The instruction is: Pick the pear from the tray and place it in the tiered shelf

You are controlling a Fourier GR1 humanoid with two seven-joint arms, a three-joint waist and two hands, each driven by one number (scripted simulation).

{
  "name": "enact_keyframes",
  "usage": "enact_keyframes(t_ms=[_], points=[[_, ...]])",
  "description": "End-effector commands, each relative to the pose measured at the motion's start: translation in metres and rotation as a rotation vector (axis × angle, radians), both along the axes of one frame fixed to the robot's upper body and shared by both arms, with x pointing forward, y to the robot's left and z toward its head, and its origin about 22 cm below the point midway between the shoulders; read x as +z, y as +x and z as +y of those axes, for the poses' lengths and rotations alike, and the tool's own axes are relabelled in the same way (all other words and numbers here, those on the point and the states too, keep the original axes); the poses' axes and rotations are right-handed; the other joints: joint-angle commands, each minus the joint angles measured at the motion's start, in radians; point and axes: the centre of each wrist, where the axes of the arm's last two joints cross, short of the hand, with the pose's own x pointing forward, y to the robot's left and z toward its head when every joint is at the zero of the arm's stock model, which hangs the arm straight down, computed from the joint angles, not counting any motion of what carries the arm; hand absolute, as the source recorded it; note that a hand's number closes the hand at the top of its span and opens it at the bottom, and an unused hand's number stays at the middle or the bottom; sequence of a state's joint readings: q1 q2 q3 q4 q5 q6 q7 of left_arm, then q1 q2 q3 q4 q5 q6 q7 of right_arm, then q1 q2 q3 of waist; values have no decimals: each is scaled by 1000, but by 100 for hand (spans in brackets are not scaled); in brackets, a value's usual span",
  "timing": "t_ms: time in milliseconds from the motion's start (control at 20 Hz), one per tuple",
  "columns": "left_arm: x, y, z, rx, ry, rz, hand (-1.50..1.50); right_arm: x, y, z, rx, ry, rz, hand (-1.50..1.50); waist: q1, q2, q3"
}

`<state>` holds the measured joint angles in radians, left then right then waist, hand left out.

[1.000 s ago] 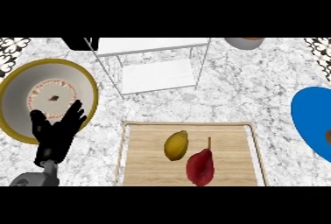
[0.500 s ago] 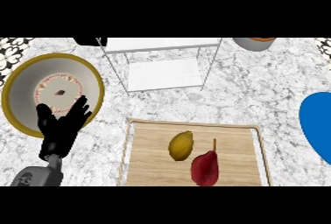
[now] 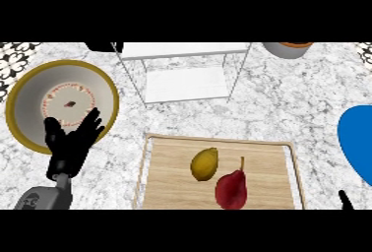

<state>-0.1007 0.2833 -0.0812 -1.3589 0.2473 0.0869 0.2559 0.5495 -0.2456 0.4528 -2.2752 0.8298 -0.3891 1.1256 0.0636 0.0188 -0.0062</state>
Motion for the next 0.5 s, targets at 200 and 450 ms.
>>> enact_keyframes(t_ms=[200,450], points=[[-20,-6,0,32,-8,59,0,2,34,53,-87,-49,181,-150,-35,-6,-1],[-17,-19,3,40,-6,57,0,-5,53,61,-95,-100,191,-150,-30,-7,2]])
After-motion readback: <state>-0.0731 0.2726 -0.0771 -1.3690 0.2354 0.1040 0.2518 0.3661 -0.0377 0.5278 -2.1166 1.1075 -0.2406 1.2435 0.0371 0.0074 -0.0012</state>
